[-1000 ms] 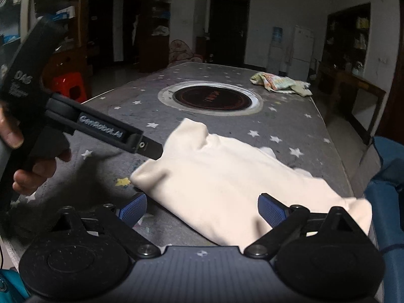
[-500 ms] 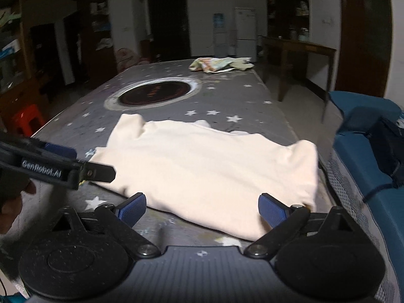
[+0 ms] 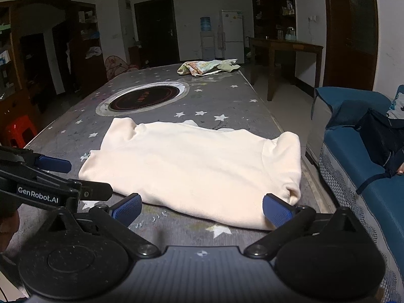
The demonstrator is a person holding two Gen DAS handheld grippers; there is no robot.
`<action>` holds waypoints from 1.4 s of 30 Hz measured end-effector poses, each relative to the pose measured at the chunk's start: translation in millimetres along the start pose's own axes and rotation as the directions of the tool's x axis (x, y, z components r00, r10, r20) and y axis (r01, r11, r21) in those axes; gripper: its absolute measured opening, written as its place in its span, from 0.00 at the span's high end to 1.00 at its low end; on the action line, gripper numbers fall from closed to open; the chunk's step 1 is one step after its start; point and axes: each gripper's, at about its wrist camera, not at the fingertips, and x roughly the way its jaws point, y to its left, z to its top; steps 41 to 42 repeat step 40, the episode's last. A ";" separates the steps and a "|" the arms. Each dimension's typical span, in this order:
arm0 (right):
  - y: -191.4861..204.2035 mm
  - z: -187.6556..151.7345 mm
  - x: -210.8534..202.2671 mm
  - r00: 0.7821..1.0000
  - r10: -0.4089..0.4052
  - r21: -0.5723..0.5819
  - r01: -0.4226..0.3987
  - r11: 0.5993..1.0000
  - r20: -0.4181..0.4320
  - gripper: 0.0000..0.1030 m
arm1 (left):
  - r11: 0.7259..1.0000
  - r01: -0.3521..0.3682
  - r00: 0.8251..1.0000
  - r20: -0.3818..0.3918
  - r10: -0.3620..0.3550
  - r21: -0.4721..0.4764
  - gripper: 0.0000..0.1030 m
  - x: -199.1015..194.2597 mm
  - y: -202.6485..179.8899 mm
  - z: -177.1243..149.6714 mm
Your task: Fold clothes
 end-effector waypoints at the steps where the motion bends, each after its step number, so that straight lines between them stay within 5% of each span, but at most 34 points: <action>1: 0.3 -1.0 -0.2 1.000 -0.001 0.002 0.001 1.000 -0.002 0.00 | 1.000 0.000 1.000 -0.002 0.000 0.001 0.00 -0.3 -0.7 -1.2; 42: 17.6 -18.3 -7.1 1.000 0.010 0.006 -0.010 1.000 -0.024 0.00 | 1.000 -0.017 1.000 0.005 0.017 0.000 0.00 -14.4 0.2 -20.3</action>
